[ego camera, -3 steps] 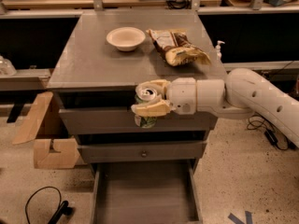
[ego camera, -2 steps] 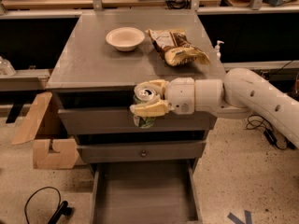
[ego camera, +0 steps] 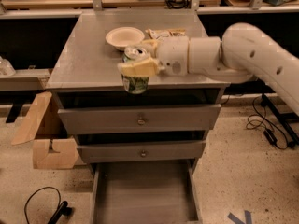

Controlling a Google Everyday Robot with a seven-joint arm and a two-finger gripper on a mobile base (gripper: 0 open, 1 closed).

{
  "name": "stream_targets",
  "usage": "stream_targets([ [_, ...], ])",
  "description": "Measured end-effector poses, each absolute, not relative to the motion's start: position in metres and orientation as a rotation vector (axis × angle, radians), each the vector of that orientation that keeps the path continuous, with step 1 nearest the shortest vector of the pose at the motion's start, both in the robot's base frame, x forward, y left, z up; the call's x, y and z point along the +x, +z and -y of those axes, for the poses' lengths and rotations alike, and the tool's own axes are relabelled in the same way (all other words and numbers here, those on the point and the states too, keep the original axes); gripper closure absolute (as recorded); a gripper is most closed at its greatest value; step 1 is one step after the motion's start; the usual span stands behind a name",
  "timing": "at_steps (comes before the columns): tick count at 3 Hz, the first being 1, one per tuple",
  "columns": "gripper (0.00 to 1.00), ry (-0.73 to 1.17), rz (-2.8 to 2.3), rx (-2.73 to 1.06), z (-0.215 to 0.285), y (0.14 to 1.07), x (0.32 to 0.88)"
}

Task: Pick green can from bottom drawer and place on counter

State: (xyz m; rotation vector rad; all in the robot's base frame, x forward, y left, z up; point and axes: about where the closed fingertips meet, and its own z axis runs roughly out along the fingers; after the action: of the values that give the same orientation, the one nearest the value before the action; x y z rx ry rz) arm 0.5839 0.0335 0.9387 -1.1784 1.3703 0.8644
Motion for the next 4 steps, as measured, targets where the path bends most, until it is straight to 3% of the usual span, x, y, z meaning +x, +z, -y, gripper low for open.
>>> stream_targets([
  [2,1.00,0.771,-1.351,-1.098,-0.093,1.032,0.694],
  [4,1.00,0.755,-1.389,-1.096,-0.159,0.995,0.764],
])
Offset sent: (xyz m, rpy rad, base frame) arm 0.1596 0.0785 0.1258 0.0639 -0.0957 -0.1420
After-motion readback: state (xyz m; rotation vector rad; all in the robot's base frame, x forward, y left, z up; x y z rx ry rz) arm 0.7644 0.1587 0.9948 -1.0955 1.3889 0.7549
